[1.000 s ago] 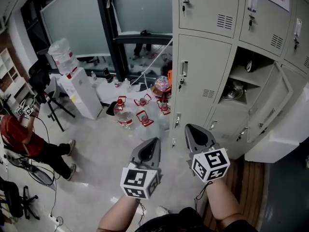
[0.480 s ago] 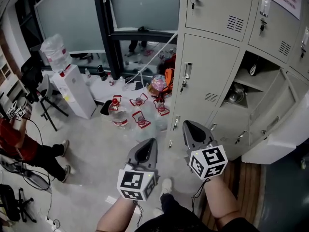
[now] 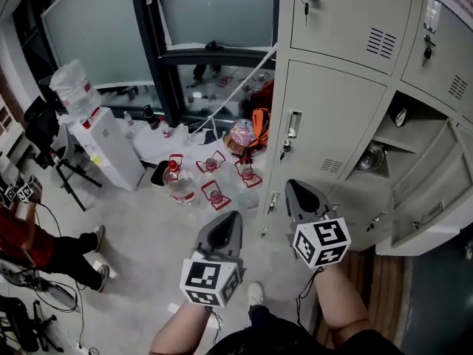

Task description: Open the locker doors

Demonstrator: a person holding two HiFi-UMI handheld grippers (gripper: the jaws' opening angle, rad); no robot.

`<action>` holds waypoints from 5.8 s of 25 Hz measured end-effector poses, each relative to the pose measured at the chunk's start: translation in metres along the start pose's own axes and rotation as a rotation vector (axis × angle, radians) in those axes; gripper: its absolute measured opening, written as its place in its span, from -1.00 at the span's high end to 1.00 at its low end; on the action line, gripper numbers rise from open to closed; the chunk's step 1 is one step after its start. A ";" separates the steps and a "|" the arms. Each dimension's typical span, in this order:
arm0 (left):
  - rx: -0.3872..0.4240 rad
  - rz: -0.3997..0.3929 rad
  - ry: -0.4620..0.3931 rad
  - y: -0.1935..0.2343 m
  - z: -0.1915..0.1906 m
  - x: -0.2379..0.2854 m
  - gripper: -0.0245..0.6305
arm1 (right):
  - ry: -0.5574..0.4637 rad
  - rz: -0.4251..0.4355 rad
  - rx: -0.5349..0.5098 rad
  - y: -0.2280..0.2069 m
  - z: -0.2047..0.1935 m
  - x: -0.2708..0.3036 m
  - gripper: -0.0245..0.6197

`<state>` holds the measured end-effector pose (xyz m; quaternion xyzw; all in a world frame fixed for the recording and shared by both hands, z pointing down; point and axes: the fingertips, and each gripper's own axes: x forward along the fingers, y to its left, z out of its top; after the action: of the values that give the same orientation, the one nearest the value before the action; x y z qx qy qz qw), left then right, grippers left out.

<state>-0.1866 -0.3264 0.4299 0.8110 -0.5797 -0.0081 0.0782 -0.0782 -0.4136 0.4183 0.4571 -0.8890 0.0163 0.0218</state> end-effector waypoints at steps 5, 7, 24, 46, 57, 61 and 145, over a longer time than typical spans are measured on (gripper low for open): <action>0.013 -0.013 -0.007 0.020 0.011 0.053 0.92 | 0.000 -0.011 -0.005 -0.029 0.003 0.050 0.81; 0.012 -0.020 -0.007 0.025 0.014 0.073 0.92 | -0.002 -0.021 -0.010 -0.043 0.005 0.069 0.79; 0.019 -0.064 -0.010 0.052 0.022 0.168 0.92 | 0.002 -0.139 -0.109 -0.101 0.002 0.158 0.40; 0.049 -0.127 0.053 0.070 0.026 0.170 0.92 | 0.029 -0.289 -0.096 -0.110 -0.006 0.177 0.59; 0.051 -0.142 0.039 0.073 0.030 0.153 0.92 | 0.049 -0.263 -0.043 -0.106 -0.008 0.170 0.66; 0.050 -0.156 0.037 0.069 0.030 0.147 0.92 | 0.050 -0.243 -0.035 -0.100 -0.008 0.162 0.65; 0.040 -0.626 0.028 -0.075 0.017 0.015 0.93 | 0.171 -0.742 -0.154 -0.080 -0.030 -0.089 0.50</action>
<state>-0.1129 -0.3190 0.4044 0.9516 -0.3006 -0.0093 0.0637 0.0395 -0.3860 0.4444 0.7418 -0.6567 -0.0217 0.1344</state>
